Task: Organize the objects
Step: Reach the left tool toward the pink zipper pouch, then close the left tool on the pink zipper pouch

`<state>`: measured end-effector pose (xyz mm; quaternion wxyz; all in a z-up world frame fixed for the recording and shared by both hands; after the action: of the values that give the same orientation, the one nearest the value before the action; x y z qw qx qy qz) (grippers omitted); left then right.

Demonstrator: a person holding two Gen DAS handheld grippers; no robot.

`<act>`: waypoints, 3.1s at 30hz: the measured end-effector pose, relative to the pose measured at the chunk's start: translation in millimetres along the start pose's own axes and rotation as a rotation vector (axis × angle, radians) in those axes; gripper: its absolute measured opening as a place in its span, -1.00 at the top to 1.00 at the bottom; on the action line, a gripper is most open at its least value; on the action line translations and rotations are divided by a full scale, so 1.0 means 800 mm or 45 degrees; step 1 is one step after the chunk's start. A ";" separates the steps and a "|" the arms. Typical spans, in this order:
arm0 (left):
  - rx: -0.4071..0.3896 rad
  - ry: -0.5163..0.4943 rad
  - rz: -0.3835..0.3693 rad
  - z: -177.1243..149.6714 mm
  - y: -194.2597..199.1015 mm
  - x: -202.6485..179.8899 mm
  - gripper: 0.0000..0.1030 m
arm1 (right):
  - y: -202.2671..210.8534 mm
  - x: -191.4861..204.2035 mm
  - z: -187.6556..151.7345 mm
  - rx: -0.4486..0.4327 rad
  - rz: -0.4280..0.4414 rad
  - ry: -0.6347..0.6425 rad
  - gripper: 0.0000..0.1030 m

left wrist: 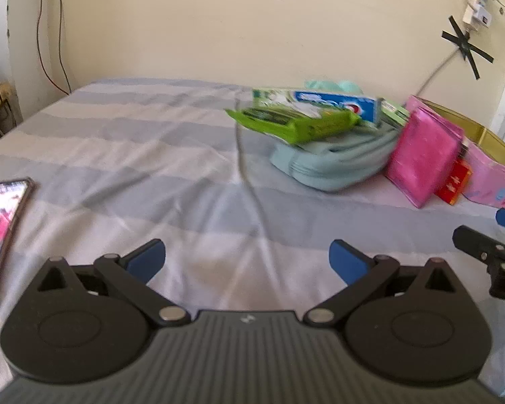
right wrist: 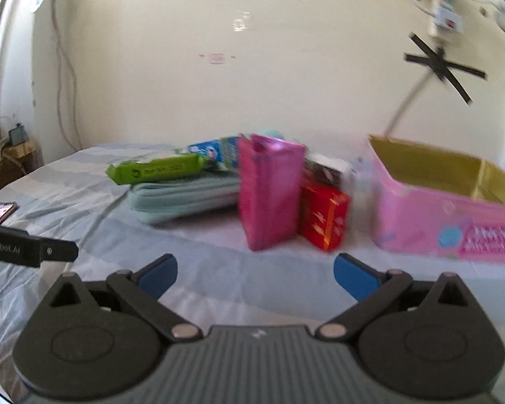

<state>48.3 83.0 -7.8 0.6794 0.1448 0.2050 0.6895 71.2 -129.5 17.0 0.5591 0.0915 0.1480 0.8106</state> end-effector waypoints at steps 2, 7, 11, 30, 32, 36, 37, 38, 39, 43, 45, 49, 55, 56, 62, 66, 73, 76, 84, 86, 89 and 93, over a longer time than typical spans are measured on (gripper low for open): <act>-0.015 -0.005 -0.008 0.007 -0.004 0.006 -1.00 | -0.007 0.007 0.006 0.001 0.038 0.024 -0.87; -0.062 0.005 -0.055 0.031 -0.012 0.015 -1.00 | -0.029 0.028 0.021 -0.003 0.122 0.073 -0.50; -0.043 0.082 -0.148 0.050 -0.028 0.019 -0.85 | -0.047 0.036 0.026 0.034 0.206 0.052 -0.26; 0.066 0.176 -0.494 0.048 -0.061 -0.058 -0.85 | -0.066 -0.038 0.086 -0.223 0.017 0.087 -0.37; 0.086 0.192 -0.494 0.045 -0.060 -0.056 -0.85 | -0.075 -0.037 0.096 -0.208 0.059 0.106 -0.37; 0.076 0.203 -0.481 0.047 -0.053 -0.049 -0.85 | -0.081 -0.042 0.087 -0.110 0.209 0.062 -0.03; 0.074 0.203 -0.479 0.047 -0.052 -0.047 -0.85 | -0.076 -0.048 0.083 -0.089 0.246 0.019 0.03; 0.076 0.204 -0.476 0.046 -0.052 -0.045 -0.85 | -0.067 -0.051 0.081 -0.097 0.220 0.032 0.13; 0.081 0.206 -0.475 0.047 -0.053 -0.045 -0.85 | -0.056 -0.053 0.076 -0.107 0.167 0.081 0.21; 0.115 0.207 -0.507 0.043 -0.059 -0.051 -0.85 | -0.005 -0.083 0.038 -0.066 0.115 0.006 0.21; 0.138 0.197 -0.540 0.042 -0.063 -0.060 -0.85 | 0.019 -0.104 0.011 -0.029 0.130 -0.137 0.21; 0.168 0.165 -0.648 0.047 -0.072 -0.092 -0.85 | 0.049 -0.131 -0.035 0.007 0.047 -0.272 -0.08; 0.162 0.017 -0.795 0.048 -0.079 -0.167 -0.85 | 0.065 -0.152 -0.060 0.030 0.014 -0.364 -0.21; 0.166 0.000 -0.819 0.047 -0.081 -0.177 -0.85 | 0.068 -0.153 -0.063 0.029 0.018 -0.369 -0.21; 0.118 -0.052 -0.908 0.048 -0.086 -0.206 -0.87 | 0.082 -0.140 -0.072 0.025 0.144 -0.351 -0.23; 0.100 -0.059 -1.024 0.045 -0.083 -0.218 -0.89 | 0.076 -0.123 -0.071 0.030 0.160 -0.286 -0.28; 0.121 -0.097 -1.054 0.031 -0.087 -0.248 -0.62 | 0.046 -0.120 -0.065 0.068 0.123 -0.275 -0.13; 0.135 -0.106 -1.038 0.031 -0.080 -0.241 -0.42 | 0.039 -0.110 -0.061 0.079 0.144 -0.239 -0.03; 0.054 -0.006 -0.825 0.023 -0.041 -0.159 -0.42 | 0.014 -0.041 -0.031 0.073 0.360 -0.055 -0.02; 0.037 0.049 -0.763 0.022 -0.033 -0.132 -0.42 | 0.006 -0.016 -0.027 0.090 0.435 -0.008 -0.02; 0.028 0.140 -0.684 0.017 -0.024 -0.085 -0.42 | -0.004 0.024 -0.022 0.105 0.533 0.081 -0.02; -0.004 0.240 -0.600 0.016 -0.010 -0.037 -0.42 | -0.012 0.070 -0.015 0.107 0.647 0.162 -0.02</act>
<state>62.6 54.1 1.8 0.7995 0.0270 0.2944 0.5228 55.6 -75.9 1.4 0.3230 0.0977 0.1889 0.9222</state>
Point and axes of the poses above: each gripper's, at about its wrist camera, not at the fingertips, and y roughly against the way its jaws point, x to its left, z to its top, the point moved 4 cm from there along -y, roughly the way its jaws point, and after that the axes turned 9 degrees about -x, right-handed, at the moved point
